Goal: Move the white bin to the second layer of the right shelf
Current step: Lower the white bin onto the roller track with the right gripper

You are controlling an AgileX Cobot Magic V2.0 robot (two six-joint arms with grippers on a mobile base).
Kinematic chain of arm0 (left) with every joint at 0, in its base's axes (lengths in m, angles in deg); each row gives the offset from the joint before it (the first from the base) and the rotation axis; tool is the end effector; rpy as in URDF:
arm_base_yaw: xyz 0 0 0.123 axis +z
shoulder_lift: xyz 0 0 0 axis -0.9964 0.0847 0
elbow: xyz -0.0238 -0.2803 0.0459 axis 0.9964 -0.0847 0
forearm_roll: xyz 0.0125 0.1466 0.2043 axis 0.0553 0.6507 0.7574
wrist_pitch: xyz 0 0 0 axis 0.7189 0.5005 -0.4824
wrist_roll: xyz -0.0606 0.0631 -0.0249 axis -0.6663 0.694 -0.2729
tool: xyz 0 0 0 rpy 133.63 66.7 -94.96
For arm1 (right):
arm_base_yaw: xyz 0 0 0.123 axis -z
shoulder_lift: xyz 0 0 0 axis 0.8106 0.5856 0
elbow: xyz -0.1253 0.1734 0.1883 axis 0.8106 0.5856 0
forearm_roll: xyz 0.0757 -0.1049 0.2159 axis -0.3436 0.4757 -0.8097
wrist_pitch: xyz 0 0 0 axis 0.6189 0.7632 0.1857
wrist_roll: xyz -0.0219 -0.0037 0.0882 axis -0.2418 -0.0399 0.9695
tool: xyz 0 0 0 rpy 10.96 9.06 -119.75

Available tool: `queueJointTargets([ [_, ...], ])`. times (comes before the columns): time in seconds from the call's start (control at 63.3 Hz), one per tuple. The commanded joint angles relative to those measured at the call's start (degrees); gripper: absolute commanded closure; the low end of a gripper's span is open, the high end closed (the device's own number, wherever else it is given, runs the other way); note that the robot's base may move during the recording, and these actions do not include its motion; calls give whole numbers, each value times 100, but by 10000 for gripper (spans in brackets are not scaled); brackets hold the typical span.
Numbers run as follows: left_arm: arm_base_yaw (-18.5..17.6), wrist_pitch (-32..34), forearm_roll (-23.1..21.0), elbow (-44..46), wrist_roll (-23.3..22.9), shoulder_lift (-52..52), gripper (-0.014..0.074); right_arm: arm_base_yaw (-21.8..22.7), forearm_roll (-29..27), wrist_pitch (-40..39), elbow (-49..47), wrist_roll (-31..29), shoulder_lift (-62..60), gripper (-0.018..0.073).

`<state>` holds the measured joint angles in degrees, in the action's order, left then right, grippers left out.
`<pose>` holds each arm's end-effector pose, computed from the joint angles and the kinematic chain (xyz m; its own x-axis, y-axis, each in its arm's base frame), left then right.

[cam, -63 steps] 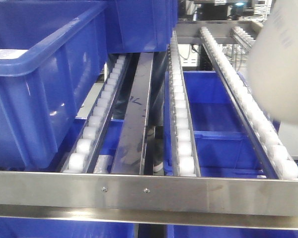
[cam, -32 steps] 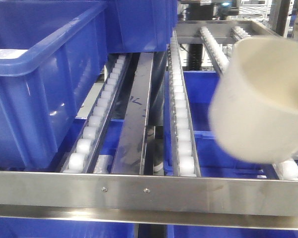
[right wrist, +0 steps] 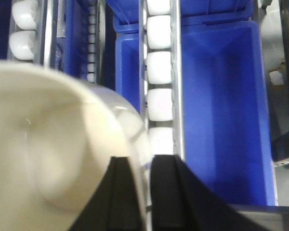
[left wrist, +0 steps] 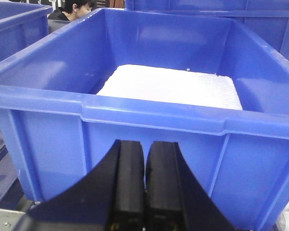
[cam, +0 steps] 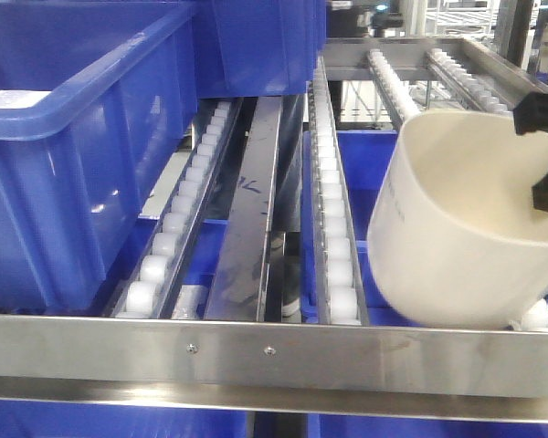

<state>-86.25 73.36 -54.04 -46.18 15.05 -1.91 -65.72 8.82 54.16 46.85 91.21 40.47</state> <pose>0.0562 -0.0020 0.2036 0.0041 -0.0720 -0.9974 0.0286 0.9970 -0.0718 0.2416 0.0521 0.2234 -0.7083 0.2037 -0.6758 0.0218 0.9633 0.2675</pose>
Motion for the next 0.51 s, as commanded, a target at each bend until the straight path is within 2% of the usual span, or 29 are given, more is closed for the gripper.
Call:
queueJointTargets([
  [0.0,6,463,-15,-161,-30,-115,512,15,-45,-397,-169,-7,-138,232],
  [0.079,6,497,-15,-161,-30,-115,512,15,-45,-397,-169,-7,-138,193],
  [0.237,6,463,-15,-161,-30,-115,512,15,-45,-336,-187,-7,-230,197],
  [0.49,6,497,-15,-161,-30,-115,512,15,-2,46,-187,-53,-1204,199],
])
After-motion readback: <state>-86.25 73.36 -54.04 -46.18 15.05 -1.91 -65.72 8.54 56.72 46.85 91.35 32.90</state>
